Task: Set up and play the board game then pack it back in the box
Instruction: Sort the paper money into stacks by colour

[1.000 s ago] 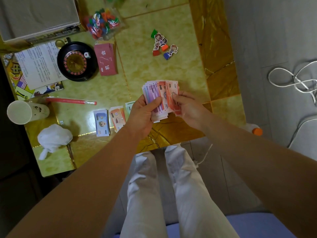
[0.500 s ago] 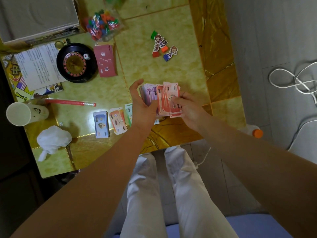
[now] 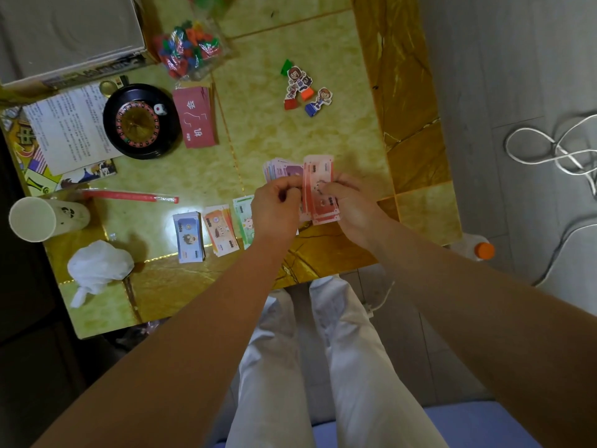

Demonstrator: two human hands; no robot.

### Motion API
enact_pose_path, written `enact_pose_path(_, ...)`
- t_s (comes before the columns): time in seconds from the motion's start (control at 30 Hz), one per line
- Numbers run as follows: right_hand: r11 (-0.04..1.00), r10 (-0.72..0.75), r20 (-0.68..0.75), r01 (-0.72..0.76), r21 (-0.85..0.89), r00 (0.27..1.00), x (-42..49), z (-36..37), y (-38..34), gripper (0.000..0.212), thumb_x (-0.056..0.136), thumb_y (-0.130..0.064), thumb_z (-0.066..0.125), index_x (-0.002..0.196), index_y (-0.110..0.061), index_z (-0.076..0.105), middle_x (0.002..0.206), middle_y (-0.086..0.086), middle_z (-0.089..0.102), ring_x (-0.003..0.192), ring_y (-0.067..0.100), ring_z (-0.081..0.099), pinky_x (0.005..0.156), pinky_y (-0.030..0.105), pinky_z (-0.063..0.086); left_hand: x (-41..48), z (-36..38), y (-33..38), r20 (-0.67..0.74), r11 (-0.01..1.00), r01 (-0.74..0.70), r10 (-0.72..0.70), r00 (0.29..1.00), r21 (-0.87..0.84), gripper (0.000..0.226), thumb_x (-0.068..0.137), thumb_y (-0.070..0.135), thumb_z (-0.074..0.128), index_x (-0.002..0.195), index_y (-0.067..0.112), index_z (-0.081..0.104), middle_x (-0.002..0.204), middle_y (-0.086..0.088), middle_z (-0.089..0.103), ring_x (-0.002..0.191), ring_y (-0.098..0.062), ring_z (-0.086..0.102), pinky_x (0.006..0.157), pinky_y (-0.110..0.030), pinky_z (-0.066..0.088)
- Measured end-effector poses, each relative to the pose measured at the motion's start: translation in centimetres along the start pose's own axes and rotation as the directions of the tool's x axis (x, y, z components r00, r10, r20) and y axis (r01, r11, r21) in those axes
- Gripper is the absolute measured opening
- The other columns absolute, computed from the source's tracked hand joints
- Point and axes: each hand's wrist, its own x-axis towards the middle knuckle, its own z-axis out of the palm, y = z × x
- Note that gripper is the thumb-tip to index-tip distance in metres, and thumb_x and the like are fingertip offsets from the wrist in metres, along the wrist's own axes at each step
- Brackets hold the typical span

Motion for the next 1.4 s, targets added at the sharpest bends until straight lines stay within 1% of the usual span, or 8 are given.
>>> enact_pose_path(0.17,0.823,0.234,0.166,-0.286,0.49,0.958,-0.1,-1.6,-0.7,0.025,0.096,-0.01,0.034,0.088,-0.015,0.058,0.064,0.001,0.054,0.054,0.011,0.049,0.046,0.02,0.039,0.0,-0.2,0.1,0.005,0.983,0.134,-0.135,0.991,-0.121,0.036,0.094,-0.002,0.044,0.087,0.017,0.074,0.074,0.005,0.069,0.074,-0.025,0.062,0.07,-0.035,0.055)
enact_pose_path(0.33,0.661,0.122,0.485,-0.436,0.611,0.866,-0.2,-2.4,-0.4,0.006,0.077,-0.01,0.067,0.074,-0.01,0.062,0.052,0.001,0.047,0.042,0.014,0.042,0.042,0.024,0.034,-0.1,-0.1,0.8,0.009,0.981,0.142,-0.142,0.99,-0.129,0.031,0.095,0.0,0.045,0.091,0.014,0.072,0.077,0.004,0.069,0.067,-0.011,0.063,0.063,-0.025,0.055)
enact_pose_path(0.43,0.802,0.24,0.311,-0.368,0.47,0.92,-0.1,-2.2,-0.8,0.017,0.091,-0.017,0.048,0.074,-0.014,0.053,0.051,-0.001,0.041,0.041,0.011,0.036,0.038,0.02,0.029,0.2,0.1,0.9,0.005,0.984,0.151,-0.151,0.988,-0.097,0.029,0.095,0.003,0.047,0.09,0.012,0.075,0.075,0.001,0.069,0.071,-0.017,0.063,0.069,-0.033,0.056)
enact_pose_path(0.5,0.986,0.159,0.023,-0.16,0.045,0.987,-0.4,-1.5,-1.1,0.026,0.099,-0.016,0.038,0.074,-0.017,0.046,0.054,-0.001,0.039,0.043,0.01,0.034,0.036,0.019,0.027,0.5,0.2,0.8,0.04,0.984,0.16,-0.157,0.987,-0.077,0.024,0.093,0.011,0.056,0.079,0.004,0.074,0.068,-0.007,0.065,0.068,-0.025,0.059,0.068,-0.041,0.055)
enact_pose_path(0.63,0.879,-0.22,-0.056,0.172,-0.445,0.974,0.0,-0.7,-0.6,0.019,0.098,-0.005,0.039,0.096,-0.013,0.056,0.075,0.004,0.058,0.058,0.005,0.053,0.053,0.021,0.046,0.6,0.7,0.6,0.066,0.996,0.082,-0.084,0.994,0.046,0.017,0.088,0.017,0.068,0.076,0.007,0.075,0.069,-0.013,0.067,0.068,-0.031,0.064,0.07,-0.04,0.054)
enact_pose_path(0.8,0.821,-0.268,0.062,0.262,-0.508,0.961,0.3,-0.8,-0.5,0.022,0.092,-0.002,0.05,0.113,-0.006,0.054,0.108,0.01,0.064,0.094,0.02,0.061,0.078,0.032,0.051,0.7,1.1,0.6,0.016,0.988,0.061,-0.064,0.998,0.14,0.016,0.09,0.012,0.064,0.08,0.009,0.075,0.067,-0.004,0.065,0.063,-0.013,0.058,0.068,-0.032,0.051)
enact_pose_path(0.97,0.802,-0.395,-0.024,0.332,-0.496,0.918,1.0,-2.6,-1.0,0.021,0.087,-0.005,0.063,0.076,-0.02,0.054,0.077,-0.006,0.057,0.075,0.008,0.051,0.065,0.015,0.04,1.3,0.7,0.2,-0.042,0.979,0.066,-0.059,0.997,0.194,0.015,0.09,0.01,0.064,0.098,0.011,0.076,0.079,0.0,0.068,0.076,-0.015,0.062,0.075,-0.034,0.053)
enact_pose_path(1.4,0.753,-0.399,-0.016,0.317,-0.577,0.917,4.9,-3.1,2.0,0.016,0.09,0.005,0.052,0.091,-0.009,0.06,0.086,0.002,0.061,0.074,0.009,0.053,0.064,0.009,0.039,3.2,3.2,-2.3,0.045,0.899,-0.166,0.161,0.986,0.405,0.019,0.089,0.017,0.064,0.103,0.021,0.076,0.092,-0.009,0.069,0.082,-0.023,0.062,0.072,-0.027,0.048)
